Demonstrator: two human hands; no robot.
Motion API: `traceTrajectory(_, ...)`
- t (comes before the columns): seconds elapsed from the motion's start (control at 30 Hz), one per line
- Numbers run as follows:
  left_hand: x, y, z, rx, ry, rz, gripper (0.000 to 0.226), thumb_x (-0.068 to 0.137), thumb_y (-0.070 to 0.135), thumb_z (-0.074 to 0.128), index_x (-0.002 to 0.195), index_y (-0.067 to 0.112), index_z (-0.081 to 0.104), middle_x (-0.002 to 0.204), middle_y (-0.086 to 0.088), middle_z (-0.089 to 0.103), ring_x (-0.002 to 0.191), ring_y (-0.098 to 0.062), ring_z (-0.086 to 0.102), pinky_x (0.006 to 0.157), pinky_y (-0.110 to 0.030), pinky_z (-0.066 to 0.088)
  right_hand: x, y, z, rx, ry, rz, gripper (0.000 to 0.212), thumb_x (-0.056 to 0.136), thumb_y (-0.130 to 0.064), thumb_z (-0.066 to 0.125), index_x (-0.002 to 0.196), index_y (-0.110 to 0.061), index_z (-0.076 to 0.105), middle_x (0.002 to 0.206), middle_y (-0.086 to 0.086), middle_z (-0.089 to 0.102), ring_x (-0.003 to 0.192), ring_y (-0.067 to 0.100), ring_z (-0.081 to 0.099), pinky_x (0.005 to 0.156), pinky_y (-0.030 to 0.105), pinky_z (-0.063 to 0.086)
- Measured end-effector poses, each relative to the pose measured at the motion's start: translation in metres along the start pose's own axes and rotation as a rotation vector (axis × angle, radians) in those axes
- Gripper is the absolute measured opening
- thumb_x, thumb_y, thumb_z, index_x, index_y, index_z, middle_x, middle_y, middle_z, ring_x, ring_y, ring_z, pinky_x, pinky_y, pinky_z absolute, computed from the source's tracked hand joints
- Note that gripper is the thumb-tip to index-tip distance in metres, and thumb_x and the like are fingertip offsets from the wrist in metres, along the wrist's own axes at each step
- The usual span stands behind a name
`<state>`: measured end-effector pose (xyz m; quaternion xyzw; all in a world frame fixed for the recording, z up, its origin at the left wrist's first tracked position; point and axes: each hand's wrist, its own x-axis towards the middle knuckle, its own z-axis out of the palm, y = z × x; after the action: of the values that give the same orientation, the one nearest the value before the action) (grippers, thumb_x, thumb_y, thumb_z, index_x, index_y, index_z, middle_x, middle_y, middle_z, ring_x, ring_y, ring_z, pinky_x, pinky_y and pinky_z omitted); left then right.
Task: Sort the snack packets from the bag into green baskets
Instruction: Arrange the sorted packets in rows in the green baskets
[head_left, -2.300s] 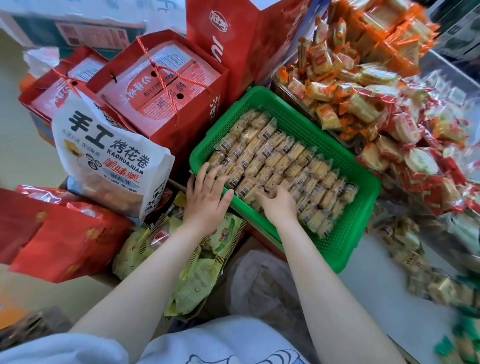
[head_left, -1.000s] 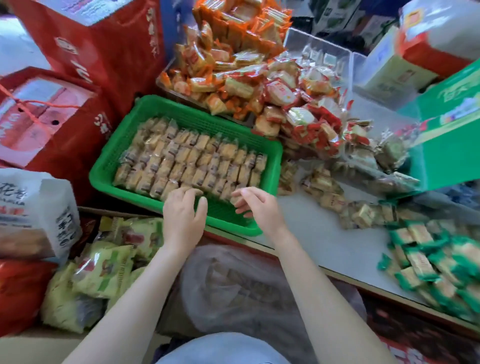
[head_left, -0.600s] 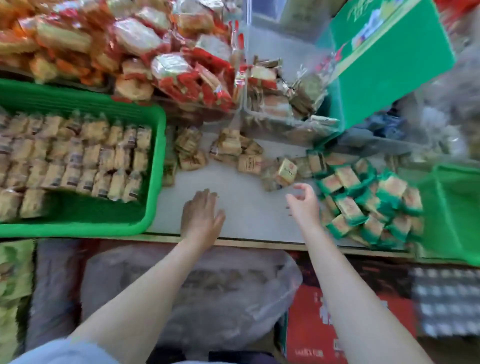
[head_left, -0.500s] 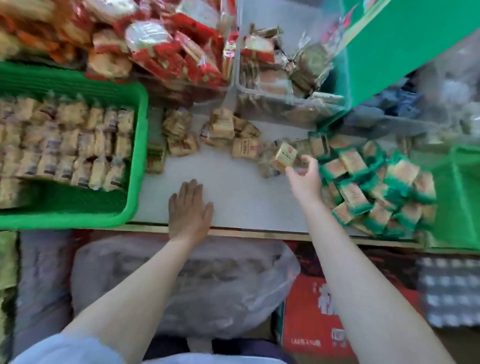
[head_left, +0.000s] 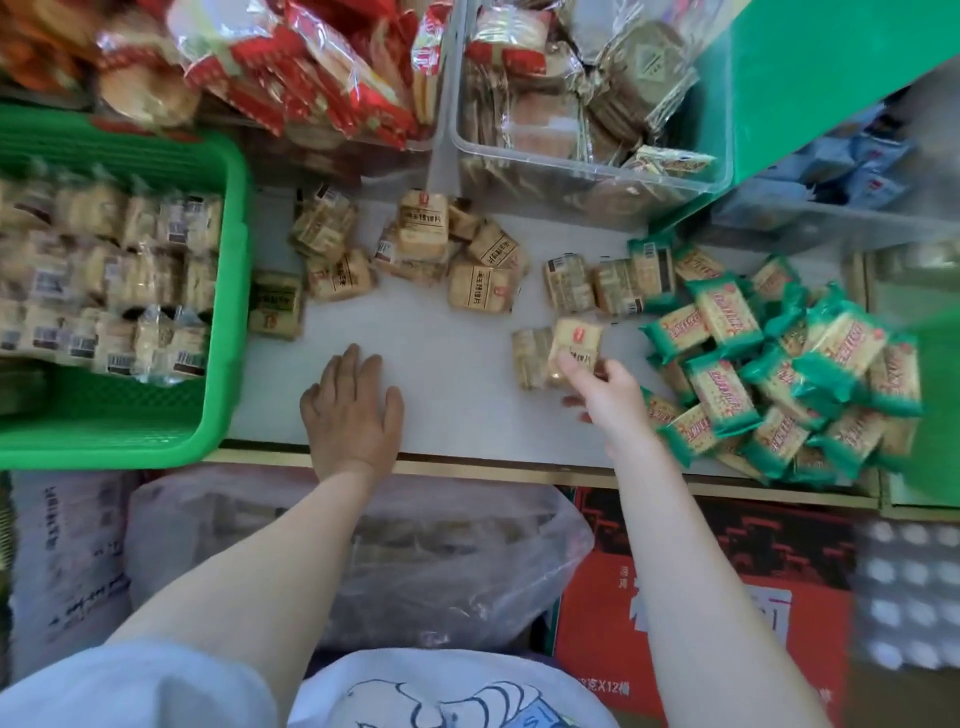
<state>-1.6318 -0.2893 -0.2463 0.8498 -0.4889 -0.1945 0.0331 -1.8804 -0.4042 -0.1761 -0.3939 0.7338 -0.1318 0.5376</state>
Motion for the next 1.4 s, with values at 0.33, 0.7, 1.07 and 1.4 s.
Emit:
traceTrajectory(0.33,0.000,0.001,-0.003,0.011,-0.044,-0.012,0.051,0.102,0.040,0.036,0.148,0.020,0.040,0.162,-0.004,0.028,0.149,-0.024,0.020,0.117,-0.049,0.019,0.012,-0.002,0.009,-0.466,-0.074,-0.091,0.079,0.081,-0.076,0.058,0.129,-0.013,0.056,0.121,0.008,0.059,0.113,0.026,0.056,0.095,0.042,0.046)
traceTrajectory(0.7,0.001,0.001,-0.003,0.022,-0.057,-0.006,0.053,0.102,0.042,0.033,0.150,0.019,0.038,0.163,-0.004,0.026,0.150,-0.024,0.018,0.117,-0.049,0.018,0.022,-0.029,0.020,-0.380,0.110,-0.231,0.041,0.095,-0.050,0.061,0.117,-0.016,0.060,0.108,0.003,0.067,0.086,0.017,0.064,0.065,0.019,0.045)
traceTrajectory(1.07,0.002,0.001,-0.001,0.009,-0.034,-0.002,0.057,0.098,0.046,0.028,0.147,0.020,0.042,0.161,-0.005,0.030,0.147,-0.025,0.023,0.115,-0.051,0.021,0.054,-0.050,0.036,-0.410,0.371,-0.090,0.065,0.084,-0.054,0.070,0.125,-0.006,0.057,0.125,0.010,0.058,0.111,0.029,0.060,0.080,0.034,0.047)
traceTrajectory(1.4,0.000,0.001,-0.003,0.000,-0.052,0.000,0.053,0.102,0.044,0.033,0.150,0.021,0.038,0.164,-0.003,0.025,0.150,-0.024,0.017,0.118,-0.049,0.015,-0.052,-0.013,0.061,-0.306,0.097,-0.072,0.056,0.085,-0.065,0.065,0.103,-0.012,0.058,0.095,-0.002,0.061,0.093,0.022,0.061,0.071,0.032,0.045)
